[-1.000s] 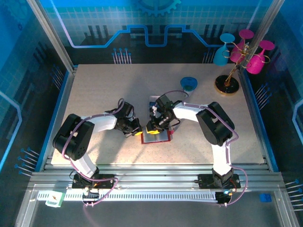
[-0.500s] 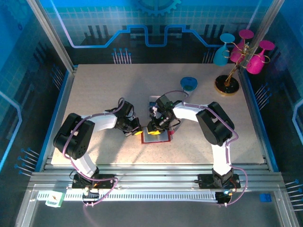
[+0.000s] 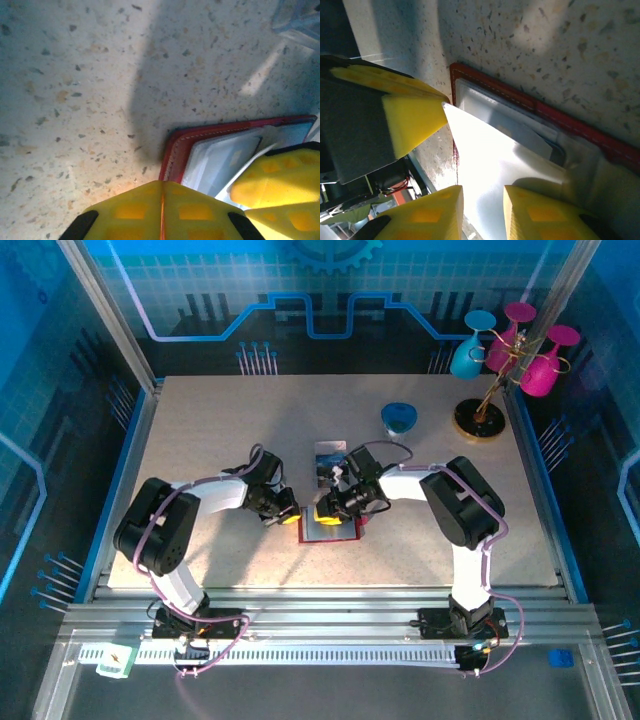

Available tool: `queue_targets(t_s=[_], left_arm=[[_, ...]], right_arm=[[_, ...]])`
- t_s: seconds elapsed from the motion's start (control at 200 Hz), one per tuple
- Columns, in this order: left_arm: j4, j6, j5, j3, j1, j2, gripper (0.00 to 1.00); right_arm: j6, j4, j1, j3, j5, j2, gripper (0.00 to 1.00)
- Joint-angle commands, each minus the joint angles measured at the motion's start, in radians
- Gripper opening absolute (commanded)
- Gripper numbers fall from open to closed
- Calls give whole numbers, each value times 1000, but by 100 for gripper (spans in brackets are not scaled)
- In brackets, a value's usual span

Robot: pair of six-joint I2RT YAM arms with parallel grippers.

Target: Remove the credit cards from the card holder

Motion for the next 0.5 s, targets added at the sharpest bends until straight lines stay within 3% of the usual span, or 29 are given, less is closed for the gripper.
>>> queue_targets(t_s=[0.0, 0.225, 0.495], left_arm=[[-13, -10, 10, 34, 9, -76, 14], [99, -82, 97, 10, -12, -76, 26], [197, -124, 105, -4, -40, -24, 31]], right_arm=[[33, 44, -13, -45, 8, 11, 27], [27, 68, -25, -73, -7, 11, 27], [17, 58, -31, -69, -10, 19, 27]])
